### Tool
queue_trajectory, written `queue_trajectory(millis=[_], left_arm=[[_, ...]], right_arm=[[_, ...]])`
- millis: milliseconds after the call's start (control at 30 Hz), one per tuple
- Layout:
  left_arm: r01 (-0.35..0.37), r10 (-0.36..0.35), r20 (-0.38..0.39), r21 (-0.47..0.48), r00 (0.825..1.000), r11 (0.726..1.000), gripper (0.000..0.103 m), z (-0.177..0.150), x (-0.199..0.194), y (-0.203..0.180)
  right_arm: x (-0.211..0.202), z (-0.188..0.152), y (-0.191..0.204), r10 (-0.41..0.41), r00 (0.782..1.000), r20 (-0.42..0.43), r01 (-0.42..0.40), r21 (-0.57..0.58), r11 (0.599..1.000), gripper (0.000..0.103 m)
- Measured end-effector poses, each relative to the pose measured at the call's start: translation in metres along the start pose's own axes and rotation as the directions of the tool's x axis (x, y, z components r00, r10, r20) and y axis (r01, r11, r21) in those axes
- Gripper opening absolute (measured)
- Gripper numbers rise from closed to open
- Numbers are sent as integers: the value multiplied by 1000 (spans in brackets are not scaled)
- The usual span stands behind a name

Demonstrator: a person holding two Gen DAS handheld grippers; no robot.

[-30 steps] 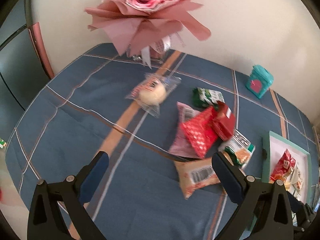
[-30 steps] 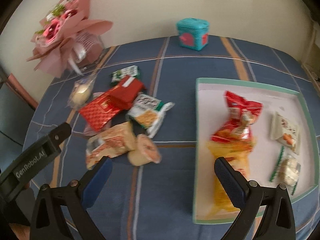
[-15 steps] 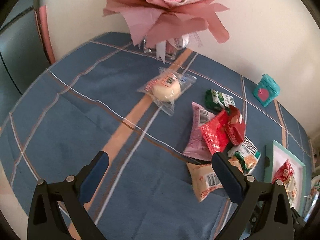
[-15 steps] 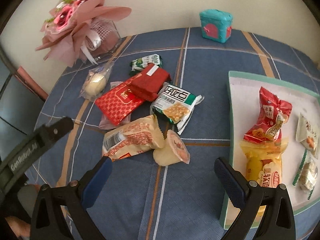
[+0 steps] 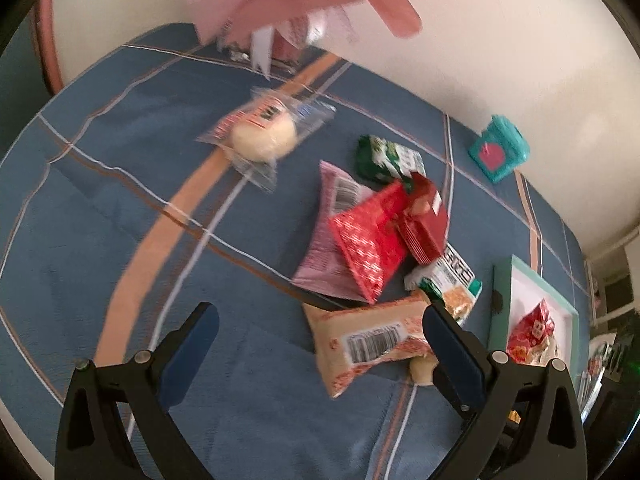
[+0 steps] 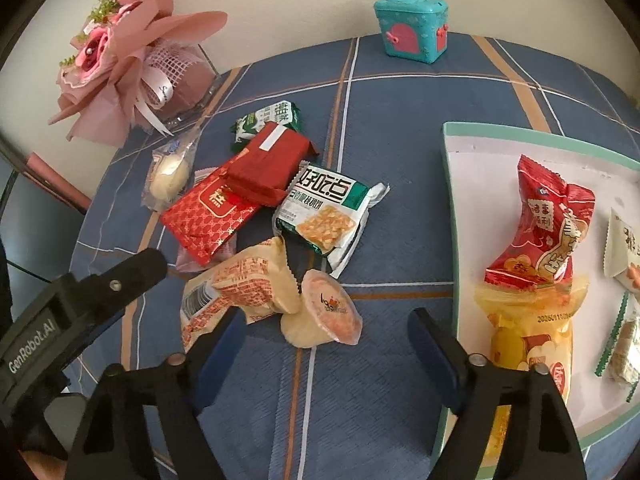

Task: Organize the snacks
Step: 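Move both tools back from the tray toward the remaining snacks, then grasp the cream bread bag with the left tool while the right tool grasps the jelly cup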

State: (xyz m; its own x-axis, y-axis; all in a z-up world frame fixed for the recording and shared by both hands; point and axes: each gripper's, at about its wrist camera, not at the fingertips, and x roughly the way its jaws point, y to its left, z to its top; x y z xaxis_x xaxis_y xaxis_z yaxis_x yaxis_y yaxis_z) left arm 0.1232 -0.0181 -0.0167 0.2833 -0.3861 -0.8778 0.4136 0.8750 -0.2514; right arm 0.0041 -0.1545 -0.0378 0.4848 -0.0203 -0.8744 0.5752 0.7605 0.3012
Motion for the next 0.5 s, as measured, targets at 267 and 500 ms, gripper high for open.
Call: queue_trajectory(millis=[267,500], left_arm=[[20,-17,-91,31,996,999,102,0,24,-16],[25,-20,-139,30,990,999,102,0,36,-23]], right_arm=[[17,-3,12,-46,998,-34,43,-90,995,76],[30,-7,18,-97,994,-50,88,-156,984,75]])
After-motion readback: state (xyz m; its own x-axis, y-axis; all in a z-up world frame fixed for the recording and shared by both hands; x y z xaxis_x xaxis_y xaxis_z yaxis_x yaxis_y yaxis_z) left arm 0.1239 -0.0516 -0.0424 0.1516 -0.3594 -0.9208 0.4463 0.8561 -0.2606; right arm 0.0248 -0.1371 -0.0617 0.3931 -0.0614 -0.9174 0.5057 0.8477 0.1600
